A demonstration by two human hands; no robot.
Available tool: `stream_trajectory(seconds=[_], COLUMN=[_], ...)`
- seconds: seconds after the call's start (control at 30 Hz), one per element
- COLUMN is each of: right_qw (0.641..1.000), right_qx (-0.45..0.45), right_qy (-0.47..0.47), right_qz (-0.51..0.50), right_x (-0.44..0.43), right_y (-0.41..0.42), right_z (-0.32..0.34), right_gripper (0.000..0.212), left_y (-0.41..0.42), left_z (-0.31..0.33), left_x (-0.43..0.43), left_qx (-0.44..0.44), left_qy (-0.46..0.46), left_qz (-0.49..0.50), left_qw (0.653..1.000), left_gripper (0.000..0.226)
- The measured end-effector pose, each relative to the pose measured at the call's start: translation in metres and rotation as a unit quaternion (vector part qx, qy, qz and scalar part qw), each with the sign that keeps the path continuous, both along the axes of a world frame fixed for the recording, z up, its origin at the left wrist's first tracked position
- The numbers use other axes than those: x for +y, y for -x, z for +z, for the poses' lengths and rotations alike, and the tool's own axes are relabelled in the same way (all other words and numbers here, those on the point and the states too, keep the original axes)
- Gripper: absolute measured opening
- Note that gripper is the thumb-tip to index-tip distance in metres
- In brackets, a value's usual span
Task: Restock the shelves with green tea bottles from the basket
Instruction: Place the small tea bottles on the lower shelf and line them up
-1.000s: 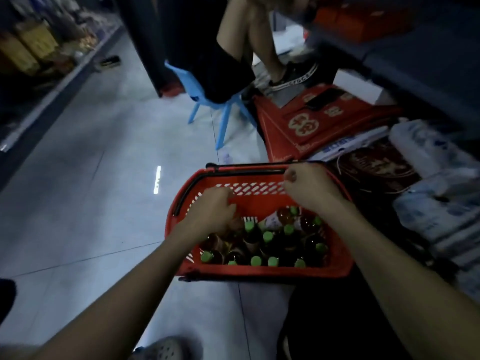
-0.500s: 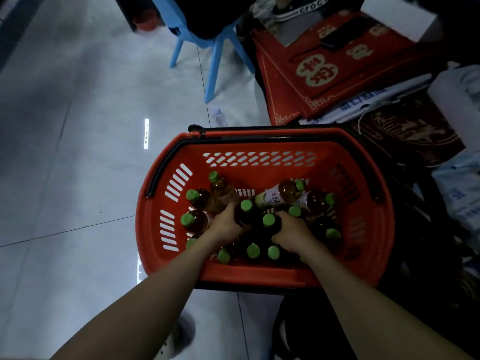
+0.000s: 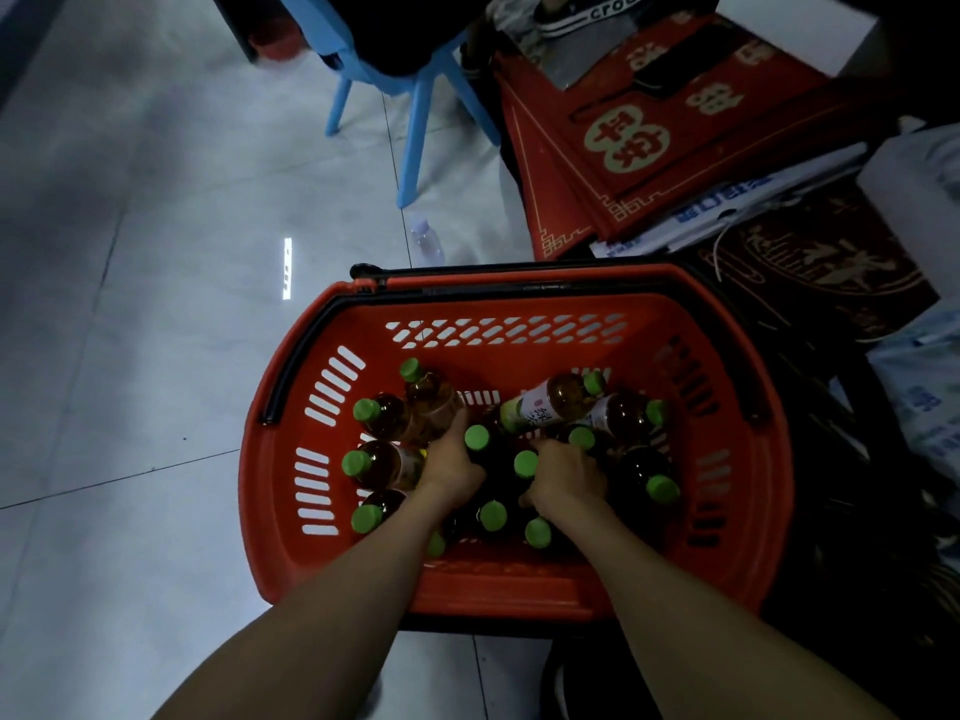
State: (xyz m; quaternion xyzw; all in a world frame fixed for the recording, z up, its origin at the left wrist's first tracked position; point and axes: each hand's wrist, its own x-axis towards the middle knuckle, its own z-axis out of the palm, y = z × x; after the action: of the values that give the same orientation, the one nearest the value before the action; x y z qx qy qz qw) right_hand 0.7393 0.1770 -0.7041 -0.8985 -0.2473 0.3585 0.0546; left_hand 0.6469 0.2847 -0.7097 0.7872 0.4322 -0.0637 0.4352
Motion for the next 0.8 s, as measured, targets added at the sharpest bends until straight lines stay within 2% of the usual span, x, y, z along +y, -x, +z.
stream_trajectory(seconds=[0.17, 0.33, 0.47, 0.53, 0.6, 0.67, 0.73, 0.8], right_qw=[0.989, 0.946, 0.89, 0.847, 0.794, 0.749, 0.737, 0.73], right_qx=[0.074, 0.139, 0.163, 0.179, 0.208, 0.25, 0.272, 0.288], right_qy=[-0.113, -0.286, -0.41, -0.473, -0.526, -0.538, -0.524, -0.524], right_qz=[-0.053, -0.059, -0.118, -0.167, -0.225, -0.294, -0.33, -0.331], right_x=[-0.013, -0.027, -0.039, -0.045, -0.05, -0.055, -0.063, -0.077], right_y=[-0.001, -0.019, -0.034, -0.037, -0.035, -0.034, -0.035, -0.036], right_z=[0.012, 0.065, 0.12, 0.143, 0.163, 0.176, 0.184, 0.193], right_gripper=[0.058, 0.04, 0.041, 0.031, 0.023, 0.041, 0.07, 0.089], left_y=[0.007, 0.014, 0.015, 0.013, 0.007, -0.002, -0.012, -0.021], left_z=[0.019, 0.064, 0.116, 0.138, 0.156, 0.17, 0.185, 0.198], left_x=[-0.001, 0.019, 0.025, 0.021, 0.007, -0.013, -0.034, -0.049], left_qx=[-0.055, -0.138, -0.199, -0.234, -0.275, -0.301, -0.327, -0.346], left_qy=[0.004, 0.054, 0.095, 0.135, 0.213, 0.284, 0.321, 0.325], left_qz=[-0.001, 0.006, -0.029, -0.017, 0.022, 0.05, 0.066, 0.079], left_qw=[0.998, 0.989, 0.975, 0.963, 0.937, 0.909, 0.886, 0.876], left_gripper=[0.062, 0.055, 0.058, 0.063, 0.063, 0.058, 0.051, 0.052])
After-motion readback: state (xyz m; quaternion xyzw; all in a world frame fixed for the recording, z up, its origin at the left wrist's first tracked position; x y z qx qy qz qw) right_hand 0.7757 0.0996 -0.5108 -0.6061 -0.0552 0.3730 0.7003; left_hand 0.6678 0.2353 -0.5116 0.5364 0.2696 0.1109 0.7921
